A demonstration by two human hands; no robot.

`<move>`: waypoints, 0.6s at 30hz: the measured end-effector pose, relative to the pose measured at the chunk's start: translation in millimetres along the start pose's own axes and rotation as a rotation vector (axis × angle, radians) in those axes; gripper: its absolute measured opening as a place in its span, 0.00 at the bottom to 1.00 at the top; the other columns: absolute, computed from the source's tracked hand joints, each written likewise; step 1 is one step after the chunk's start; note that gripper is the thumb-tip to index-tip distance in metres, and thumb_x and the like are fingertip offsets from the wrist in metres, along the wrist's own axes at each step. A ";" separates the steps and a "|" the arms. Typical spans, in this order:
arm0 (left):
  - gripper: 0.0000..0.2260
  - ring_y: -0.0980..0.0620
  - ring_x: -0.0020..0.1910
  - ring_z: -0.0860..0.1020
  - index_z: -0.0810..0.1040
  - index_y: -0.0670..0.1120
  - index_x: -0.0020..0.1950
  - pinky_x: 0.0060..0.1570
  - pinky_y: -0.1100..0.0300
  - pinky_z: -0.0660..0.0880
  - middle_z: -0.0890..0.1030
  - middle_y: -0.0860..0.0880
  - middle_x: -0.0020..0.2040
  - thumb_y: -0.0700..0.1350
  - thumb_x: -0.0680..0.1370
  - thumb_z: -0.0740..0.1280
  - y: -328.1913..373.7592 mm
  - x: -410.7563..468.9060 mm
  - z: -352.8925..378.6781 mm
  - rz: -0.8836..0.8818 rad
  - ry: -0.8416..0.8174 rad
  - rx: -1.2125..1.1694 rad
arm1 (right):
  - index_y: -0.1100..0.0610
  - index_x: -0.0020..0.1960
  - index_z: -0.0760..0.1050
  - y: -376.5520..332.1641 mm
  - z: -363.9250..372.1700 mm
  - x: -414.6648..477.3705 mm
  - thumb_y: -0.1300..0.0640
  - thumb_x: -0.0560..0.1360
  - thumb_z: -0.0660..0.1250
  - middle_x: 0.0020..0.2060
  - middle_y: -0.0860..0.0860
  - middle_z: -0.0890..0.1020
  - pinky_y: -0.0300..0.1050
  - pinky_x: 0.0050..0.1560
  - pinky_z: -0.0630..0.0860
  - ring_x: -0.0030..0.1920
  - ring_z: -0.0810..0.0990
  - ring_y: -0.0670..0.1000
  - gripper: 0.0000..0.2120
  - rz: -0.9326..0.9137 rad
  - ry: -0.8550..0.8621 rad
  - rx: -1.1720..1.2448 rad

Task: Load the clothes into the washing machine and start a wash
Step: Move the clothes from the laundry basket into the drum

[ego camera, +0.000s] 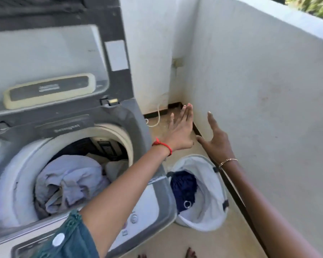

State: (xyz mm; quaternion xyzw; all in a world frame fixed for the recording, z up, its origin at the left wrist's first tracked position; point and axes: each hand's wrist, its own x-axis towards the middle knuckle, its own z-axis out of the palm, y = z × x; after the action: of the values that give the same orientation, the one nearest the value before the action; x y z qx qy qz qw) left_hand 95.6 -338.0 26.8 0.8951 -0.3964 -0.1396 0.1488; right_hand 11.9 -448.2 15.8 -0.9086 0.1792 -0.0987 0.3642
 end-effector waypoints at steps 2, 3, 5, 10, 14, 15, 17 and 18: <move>0.45 0.50 0.75 0.36 0.33 0.39 0.74 0.73 0.44 0.38 0.35 0.45 0.76 0.43 0.74 0.66 24.6 21.9 26.4 0.023 -0.091 0.010 | 0.57 0.75 0.49 42.3 -9.3 -11.8 0.62 0.71 0.70 0.74 0.54 0.60 0.35 0.67 0.58 0.71 0.65 0.55 0.40 0.076 0.009 0.000; 0.45 0.49 0.75 0.36 0.32 0.38 0.74 0.73 0.43 0.38 0.35 0.45 0.76 0.44 0.74 0.66 33.1 31.4 42.7 0.020 -0.133 0.009 | 0.57 0.76 0.49 62.5 -11.6 -18.0 0.62 0.71 0.69 0.74 0.55 0.60 0.40 0.69 0.61 0.70 0.68 0.57 0.40 0.109 -0.002 -0.003; 0.45 0.49 0.75 0.36 0.32 0.39 0.74 0.72 0.43 0.38 0.35 0.45 0.76 0.44 0.74 0.66 43.7 44.6 77.6 -0.016 -0.225 -0.020 | 0.57 0.76 0.48 102.1 -11.4 -29.3 0.61 0.72 0.69 0.73 0.55 0.62 0.44 0.63 0.67 0.64 0.73 0.61 0.40 0.168 -0.041 -0.031; 0.43 0.49 0.76 0.38 0.35 0.40 0.75 0.73 0.47 0.39 0.36 0.45 0.77 0.40 0.74 0.65 38.0 47.7 184.1 -0.149 -0.395 -0.113 | 0.53 0.76 0.43 193.9 18.3 -49.2 0.56 0.73 0.67 0.74 0.54 0.61 0.47 0.59 0.71 0.66 0.71 0.58 0.42 0.263 -0.196 -0.063; 0.45 0.48 0.76 0.38 0.35 0.40 0.75 0.73 0.51 0.39 0.36 0.45 0.77 0.45 0.73 0.67 18.3 48.2 273.6 -0.215 -0.412 -0.130 | 0.53 0.76 0.40 258.4 66.0 -55.2 0.54 0.74 0.66 0.76 0.50 0.50 0.47 0.64 0.68 0.73 0.61 0.54 0.42 0.262 -0.310 -0.079; 0.45 0.48 0.76 0.37 0.34 0.40 0.75 0.73 0.51 0.39 0.36 0.46 0.77 0.46 0.74 0.67 12.9 50.7 295.7 -0.230 -0.417 -0.145 | 0.52 0.76 0.38 275.3 81.6 -57.6 0.54 0.75 0.65 0.76 0.50 0.49 0.48 0.64 0.68 0.73 0.60 0.53 0.42 0.273 -0.347 -0.081; 0.45 0.49 0.75 0.35 0.32 0.40 0.74 0.73 0.51 0.38 0.35 0.46 0.76 0.46 0.74 0.66 -0.8 59.1 343.1 -0.256 -0.403 -0.153 | 0.51 0.74 0.35 313.0 117.1 -61.1 0.54 0.75 0.64 0.76 0.50 0.48 0.47 0.68 0.65 0.75 0.54 0.51 0.42 0.277 -0.403 -0.055; 0.45 0.49 0.75 0.35 0.31 0.40 0.73 0.73 0.51 0.37 0.35 0.46 0.76 0.45 0.74 0.66 -8.6 64.2 366.7 -0.260 -0.402 -0.145 | 0.51 0.73 0.34 332.8 136.7 -62.4 0.54 0.75 0.64 0.76 0.50 0.47 0.46 0.71 0.61 0.76 0.51 0.50 0.43 0.274 -0.415 -0.047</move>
State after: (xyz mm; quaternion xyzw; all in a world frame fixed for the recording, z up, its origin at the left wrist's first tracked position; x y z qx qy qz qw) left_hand 8.0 -437.7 -321.1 0.8799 -0.2884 -0.3609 0.1113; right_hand -87.3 -560.9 -317.0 -0.8848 0.2244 0.1447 0.3819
